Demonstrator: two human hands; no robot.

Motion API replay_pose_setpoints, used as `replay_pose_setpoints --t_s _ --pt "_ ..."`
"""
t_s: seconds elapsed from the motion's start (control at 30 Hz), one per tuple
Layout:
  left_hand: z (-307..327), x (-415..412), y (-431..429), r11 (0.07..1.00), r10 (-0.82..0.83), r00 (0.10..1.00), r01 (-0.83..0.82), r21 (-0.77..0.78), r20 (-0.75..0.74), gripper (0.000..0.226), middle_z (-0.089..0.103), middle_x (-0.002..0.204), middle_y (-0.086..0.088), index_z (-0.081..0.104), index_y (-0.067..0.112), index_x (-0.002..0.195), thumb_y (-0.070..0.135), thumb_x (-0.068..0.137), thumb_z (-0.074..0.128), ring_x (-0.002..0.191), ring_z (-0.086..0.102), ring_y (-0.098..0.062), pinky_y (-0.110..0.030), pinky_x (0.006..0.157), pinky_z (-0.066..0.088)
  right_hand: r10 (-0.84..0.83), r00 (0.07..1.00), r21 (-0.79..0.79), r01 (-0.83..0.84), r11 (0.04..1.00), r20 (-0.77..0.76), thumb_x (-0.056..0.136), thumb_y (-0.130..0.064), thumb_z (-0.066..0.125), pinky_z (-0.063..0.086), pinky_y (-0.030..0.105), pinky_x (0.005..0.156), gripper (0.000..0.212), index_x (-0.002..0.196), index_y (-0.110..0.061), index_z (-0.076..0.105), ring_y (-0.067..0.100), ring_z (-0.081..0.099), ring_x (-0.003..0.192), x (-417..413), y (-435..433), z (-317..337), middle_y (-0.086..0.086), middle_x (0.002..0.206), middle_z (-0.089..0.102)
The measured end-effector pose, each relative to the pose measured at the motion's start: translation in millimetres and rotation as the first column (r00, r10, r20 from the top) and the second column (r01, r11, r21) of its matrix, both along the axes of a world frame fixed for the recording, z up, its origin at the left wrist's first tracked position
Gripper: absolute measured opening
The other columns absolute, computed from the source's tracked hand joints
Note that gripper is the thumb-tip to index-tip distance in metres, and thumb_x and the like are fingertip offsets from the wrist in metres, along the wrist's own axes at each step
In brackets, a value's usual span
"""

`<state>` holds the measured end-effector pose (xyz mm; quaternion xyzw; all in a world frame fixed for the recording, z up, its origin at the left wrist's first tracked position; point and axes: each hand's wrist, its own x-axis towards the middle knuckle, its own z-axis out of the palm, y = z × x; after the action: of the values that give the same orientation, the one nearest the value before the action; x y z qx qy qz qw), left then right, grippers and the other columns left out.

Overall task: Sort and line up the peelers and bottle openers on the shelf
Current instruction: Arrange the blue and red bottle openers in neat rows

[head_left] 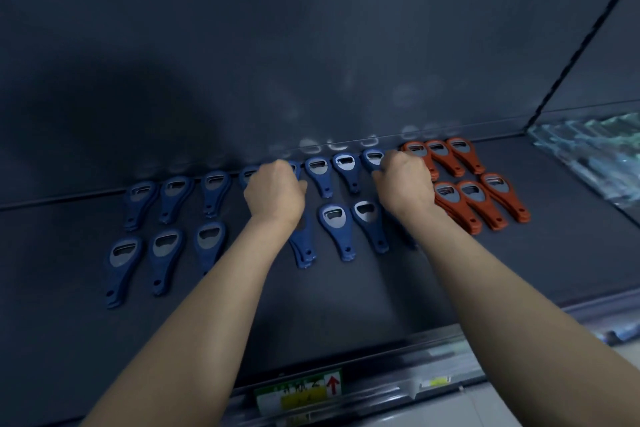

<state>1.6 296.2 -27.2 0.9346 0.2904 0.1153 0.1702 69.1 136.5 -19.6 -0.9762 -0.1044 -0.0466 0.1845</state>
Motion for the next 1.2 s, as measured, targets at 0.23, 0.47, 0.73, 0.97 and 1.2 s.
replay_pose_setpoints --t_s 0.23,0.47,0.73,0.97,1.2 --pt "2 22 -33 0.993 -0.049 0.998 0.045 -0.109 -0.036 0.047 0.045 0.056 -0.001 0.038 0.012 0.056 0.037 0.084 0.067 0.052 0.045 -0.019 -0.025 0.041 0.024 -0.03 0.982 0.059 0.041 0.997 -0.186 0.085 -0.036 0.064 0.04 0.03 0.067 0.032 0.079 -0.007 0.052 0.035 0.06 0.095 14 -14 -5 0.018 0.094 0.065" --pt "-4 32 -45 0.999 0.015 0.99 -0.021 -0.042 -0.142 0.047 0.045 0.056 0.001 0.04 0.014 0.058 0.043 0.08 0.069 0.05 0.04 -0.015 -0.024 0.041 0.023 -0.029 0.976 -0.024 0.024 0.999 -0.217 0.083 -0.036 0.066 0.046 0.035 0.076 0.041 0.107 -0.004 0.058 0.037 0.057 0.105 22 -8 -6 0.017 0.113 0.062" --pt "3 18 -47 0.997 0.015 0.995 -0.022 -0.069 -0.101 0.044 0.046 0.056 -0.001 0.039 0.012 0.057 0.033 0.085 0.065 0.05 0.041 -0.014 -0.025 0.04 0.024 0.071 0.976 -0.004 -0.073 0.997 -0.205 0.085 -0.039 0.064 0.046 0.036 0.072 0.034 0.087 -0.006 0.056 0.034 0.058 0.095 19 -16 -3 0.016 0.098 0.063" --pt "5 -19 -66 0.99 -0.003 1.0 -0.001 -0.143 -0.027 0.038 0.046 0.056 0.0 0.038 0.012 0.059 0.023 0.087 0.061 0.053 0.044 -0.015 -0.026 0.042 0.025 0.261 0.956 0.107 -0.248 0.963 -0.135 0.088 -0.024 0.061 0.047 0.035 0.071 0.02 0.087 -0.004 0.061 0.032 0.058 0.09 -9 -34 1 0.015 0.092 0.063" --pt "-2 -61 -97 0.997 0.069 0.997 -0.067 -0.038 0.045 0.031 0.05 0.072 -0.001 0.046 0.009 0.083 0.035 0.087 0.061 0.069 0.052 -0.024 -0.031 0.048 0.028 0.256 0.965 0.145 -0.247 0.958 -0.052 0.089 -0.022 0.057 0.042 0.032 0.061 0.019 0.083 -0.004 0.055 0.036 0.059 0.083 -57 -44 -6 0.015 0.086 0.062"
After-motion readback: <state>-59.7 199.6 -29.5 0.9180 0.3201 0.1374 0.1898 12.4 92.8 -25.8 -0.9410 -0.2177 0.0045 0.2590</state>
